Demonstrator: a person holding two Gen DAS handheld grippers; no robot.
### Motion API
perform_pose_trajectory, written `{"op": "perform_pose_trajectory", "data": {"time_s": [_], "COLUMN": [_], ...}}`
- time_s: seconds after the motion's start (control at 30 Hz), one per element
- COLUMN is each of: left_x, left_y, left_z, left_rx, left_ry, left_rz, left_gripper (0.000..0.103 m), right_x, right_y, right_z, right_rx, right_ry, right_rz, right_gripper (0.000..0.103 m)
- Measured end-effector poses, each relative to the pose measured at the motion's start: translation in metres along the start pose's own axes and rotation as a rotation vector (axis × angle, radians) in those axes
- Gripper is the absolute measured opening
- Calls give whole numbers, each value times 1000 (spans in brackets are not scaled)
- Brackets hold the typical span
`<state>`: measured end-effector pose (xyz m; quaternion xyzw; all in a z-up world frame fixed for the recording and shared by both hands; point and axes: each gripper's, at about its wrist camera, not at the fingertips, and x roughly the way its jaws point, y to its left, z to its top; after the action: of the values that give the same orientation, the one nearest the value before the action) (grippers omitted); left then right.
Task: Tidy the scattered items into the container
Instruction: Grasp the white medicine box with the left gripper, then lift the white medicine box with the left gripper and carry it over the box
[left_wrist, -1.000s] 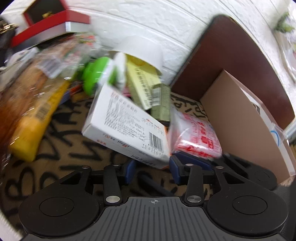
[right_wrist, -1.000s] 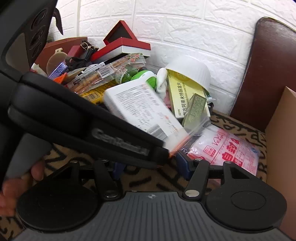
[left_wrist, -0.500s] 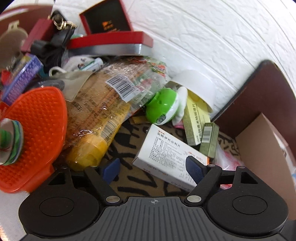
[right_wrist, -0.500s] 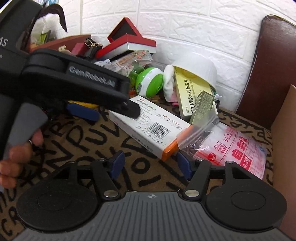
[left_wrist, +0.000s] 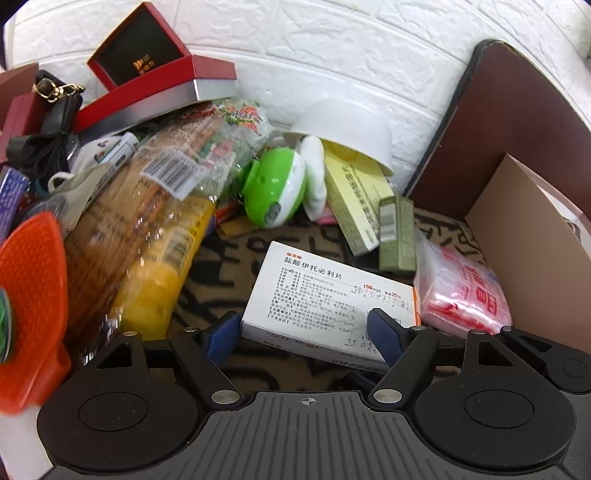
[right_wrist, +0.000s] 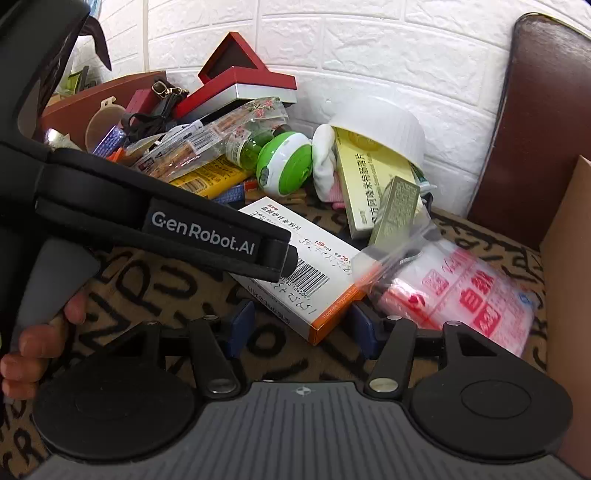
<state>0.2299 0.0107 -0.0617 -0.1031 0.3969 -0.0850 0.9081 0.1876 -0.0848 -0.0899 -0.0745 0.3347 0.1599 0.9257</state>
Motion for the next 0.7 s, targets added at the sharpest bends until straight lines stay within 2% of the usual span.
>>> {"op": "perform_pose_trajectory", "data": {"time_s": [0.2,0.53,0.7], "left_x": [-30,-94,-107], "left_y": [-9,-38,-43], "left_z": [-35,-117,-135], "left_rx": [7,95,96], "left_ry": [36,135,158], "left_rz": [-41,-184,-237], "left_gripper": [82,84,87], "right_x": [-31,-119,-154], "right_y": [5,22,31], "right_z": [-21,-91,-125], "right_rx": [38,78,122], "right_ry": [5,34,56], "right_rz": [1,14,3], "right_gripper": [63,63,63]}}
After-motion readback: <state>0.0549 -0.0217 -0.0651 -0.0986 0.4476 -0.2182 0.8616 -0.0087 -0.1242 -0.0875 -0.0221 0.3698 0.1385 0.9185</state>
